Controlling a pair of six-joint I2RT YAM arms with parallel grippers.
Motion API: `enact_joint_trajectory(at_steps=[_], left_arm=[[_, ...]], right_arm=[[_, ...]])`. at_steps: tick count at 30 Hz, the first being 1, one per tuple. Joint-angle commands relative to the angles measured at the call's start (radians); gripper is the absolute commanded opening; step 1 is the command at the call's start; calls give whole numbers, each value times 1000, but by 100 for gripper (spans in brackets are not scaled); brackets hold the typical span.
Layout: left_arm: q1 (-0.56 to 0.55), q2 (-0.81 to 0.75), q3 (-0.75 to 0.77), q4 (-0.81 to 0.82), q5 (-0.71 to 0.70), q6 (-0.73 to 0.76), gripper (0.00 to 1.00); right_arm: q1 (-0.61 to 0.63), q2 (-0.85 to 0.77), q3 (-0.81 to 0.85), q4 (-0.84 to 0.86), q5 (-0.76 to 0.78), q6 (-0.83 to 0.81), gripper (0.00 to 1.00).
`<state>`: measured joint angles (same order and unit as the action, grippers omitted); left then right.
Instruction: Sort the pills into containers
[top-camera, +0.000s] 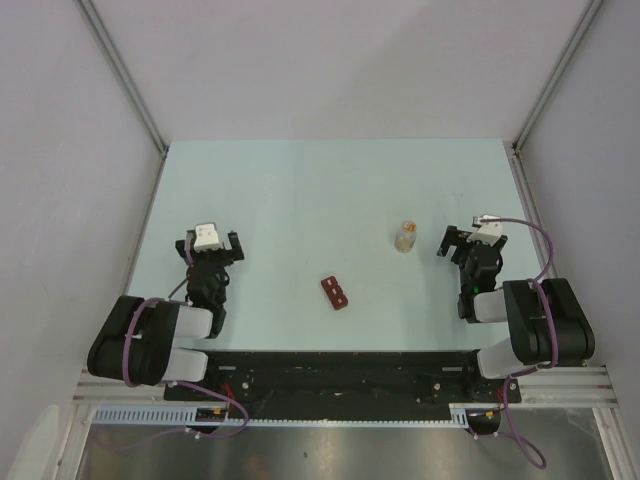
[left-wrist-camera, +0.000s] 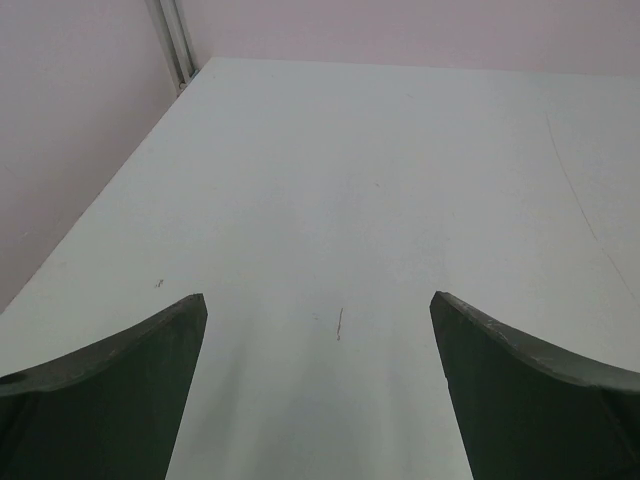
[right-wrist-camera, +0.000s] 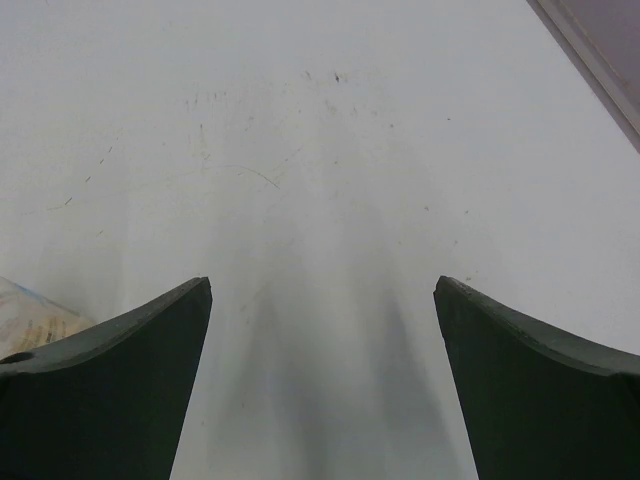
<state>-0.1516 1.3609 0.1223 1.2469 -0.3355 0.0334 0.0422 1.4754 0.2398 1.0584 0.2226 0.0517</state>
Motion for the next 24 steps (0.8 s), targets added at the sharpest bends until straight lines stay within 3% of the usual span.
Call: enact_joint_trajectory(at_steps=[1,10,12,14,17,20,22,23,24], left_arm=[[4,-6,16,31,0,13,100],[4,-8,14,31,4,14,100],[4,-38,7,28,45,36,100],[-8,-78,2,14,-50,23,100],[-97,-210,61,-134,-285,57,100],[-160,-334,153,-277,-361,68,100],[-212,-399,216,-432,-399,44,100],[-227,-416,290,-584,-437,14,100],[-242,-437,330,-674,-439,-66,100]], right_arm=[[-1,3,24,29,12,-3,100],[-1,-3,26,37,12,-1,100],[19,-90,106,-139,108,2,100],[30,-180,206,-432,153,37,100],[28,-246,357,-697,198,145,100],[47,-309,458,-860,134,161,100],[74,-357,495,-920,64,158,100],[106,-372,509,-940,19,157,100],[131,-388,526,-963,0,157,100]])
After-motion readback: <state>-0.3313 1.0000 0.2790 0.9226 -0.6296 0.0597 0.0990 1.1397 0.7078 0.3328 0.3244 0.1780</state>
